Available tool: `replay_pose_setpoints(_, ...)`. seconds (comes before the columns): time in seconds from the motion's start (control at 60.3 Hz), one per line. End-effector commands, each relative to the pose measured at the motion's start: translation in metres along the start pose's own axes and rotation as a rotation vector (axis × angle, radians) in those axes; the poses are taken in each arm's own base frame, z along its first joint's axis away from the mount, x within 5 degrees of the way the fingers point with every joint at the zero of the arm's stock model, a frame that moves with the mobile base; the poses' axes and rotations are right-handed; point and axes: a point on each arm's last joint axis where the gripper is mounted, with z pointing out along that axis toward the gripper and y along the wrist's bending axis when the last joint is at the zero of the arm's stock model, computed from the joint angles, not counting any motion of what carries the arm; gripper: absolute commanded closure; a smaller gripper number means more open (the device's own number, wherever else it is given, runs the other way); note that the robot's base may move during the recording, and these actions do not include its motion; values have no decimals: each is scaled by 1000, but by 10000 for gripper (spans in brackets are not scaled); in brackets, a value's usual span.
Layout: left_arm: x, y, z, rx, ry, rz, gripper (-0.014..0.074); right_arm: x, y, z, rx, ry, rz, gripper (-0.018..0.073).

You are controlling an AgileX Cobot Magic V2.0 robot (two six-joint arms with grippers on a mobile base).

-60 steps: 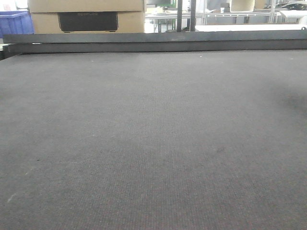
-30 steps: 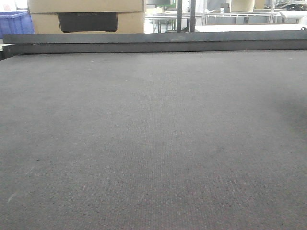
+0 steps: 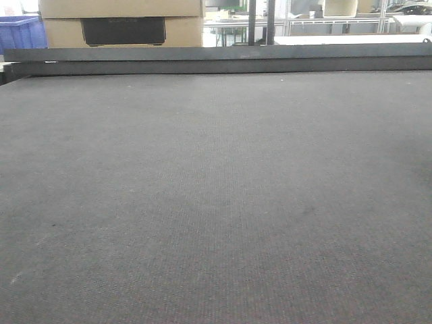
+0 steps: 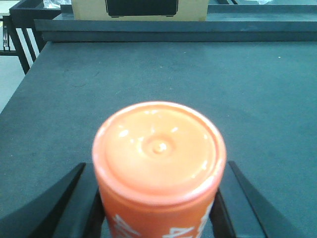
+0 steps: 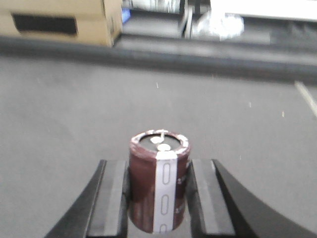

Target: Place cylindrical capacitor in blue bin on shelf

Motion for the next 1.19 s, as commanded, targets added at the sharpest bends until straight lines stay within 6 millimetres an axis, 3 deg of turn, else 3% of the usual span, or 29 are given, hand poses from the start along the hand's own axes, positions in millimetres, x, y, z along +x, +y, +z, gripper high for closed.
replay_pose_setpoints(0.0,-4,-1,-3,4,-28,2,707,-2,0,-6,1,-35,0,721)
replay_pose_setpoints(1.177,-4,-1,-3,4,-28,2,707,-2,0,-6,1,-35,0,721)
